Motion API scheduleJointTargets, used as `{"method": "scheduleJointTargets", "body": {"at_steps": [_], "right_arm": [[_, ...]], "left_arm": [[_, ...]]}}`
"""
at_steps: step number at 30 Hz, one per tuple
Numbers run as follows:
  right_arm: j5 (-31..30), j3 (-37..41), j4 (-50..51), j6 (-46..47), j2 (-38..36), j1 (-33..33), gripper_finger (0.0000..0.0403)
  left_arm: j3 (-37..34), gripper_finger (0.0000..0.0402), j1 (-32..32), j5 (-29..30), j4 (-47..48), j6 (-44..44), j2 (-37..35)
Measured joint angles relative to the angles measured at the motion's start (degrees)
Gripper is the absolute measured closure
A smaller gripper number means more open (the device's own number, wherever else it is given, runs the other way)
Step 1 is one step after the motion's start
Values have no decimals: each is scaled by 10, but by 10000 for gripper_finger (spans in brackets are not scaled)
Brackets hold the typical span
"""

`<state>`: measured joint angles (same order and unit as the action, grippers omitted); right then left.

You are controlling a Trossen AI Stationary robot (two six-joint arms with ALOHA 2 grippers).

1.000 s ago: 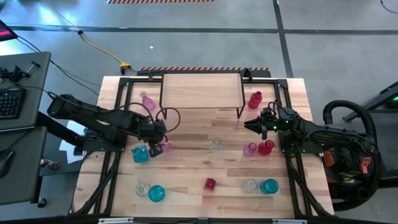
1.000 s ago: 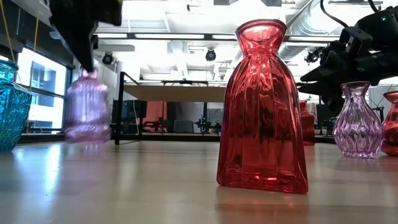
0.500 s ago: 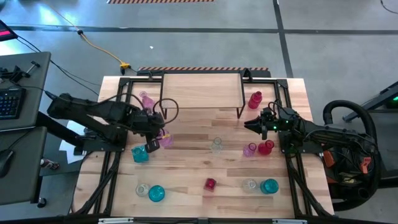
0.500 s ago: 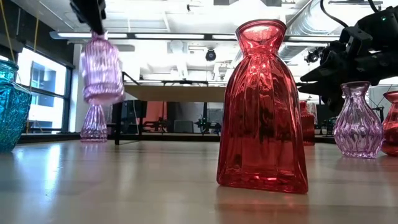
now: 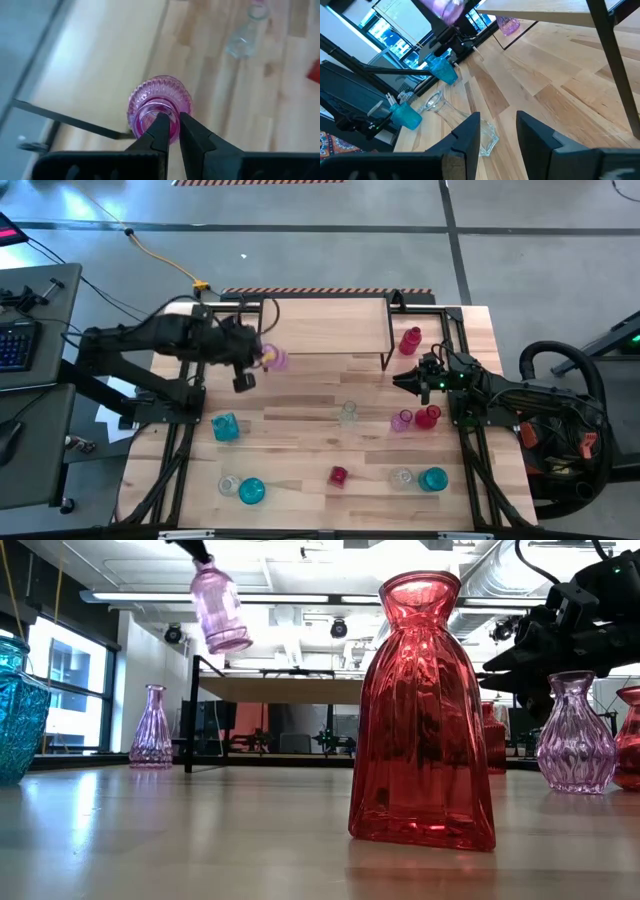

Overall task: Sort vases onto shelf
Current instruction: Put the bottom left violet vase on the shelf

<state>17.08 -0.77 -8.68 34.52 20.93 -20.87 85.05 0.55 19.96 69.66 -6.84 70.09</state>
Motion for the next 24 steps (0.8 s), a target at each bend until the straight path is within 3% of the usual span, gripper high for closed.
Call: {"method": "scheduleJointTargets", "body": {"at_steps": [13,24], "right_arm": [[0,0,0,0,0,0,295],[0,0,0,0,0,0,295]], "left_arm": [[76,385,-146,29,-30,233,0],[105,385,-302,-64,-105,366,36]]}}
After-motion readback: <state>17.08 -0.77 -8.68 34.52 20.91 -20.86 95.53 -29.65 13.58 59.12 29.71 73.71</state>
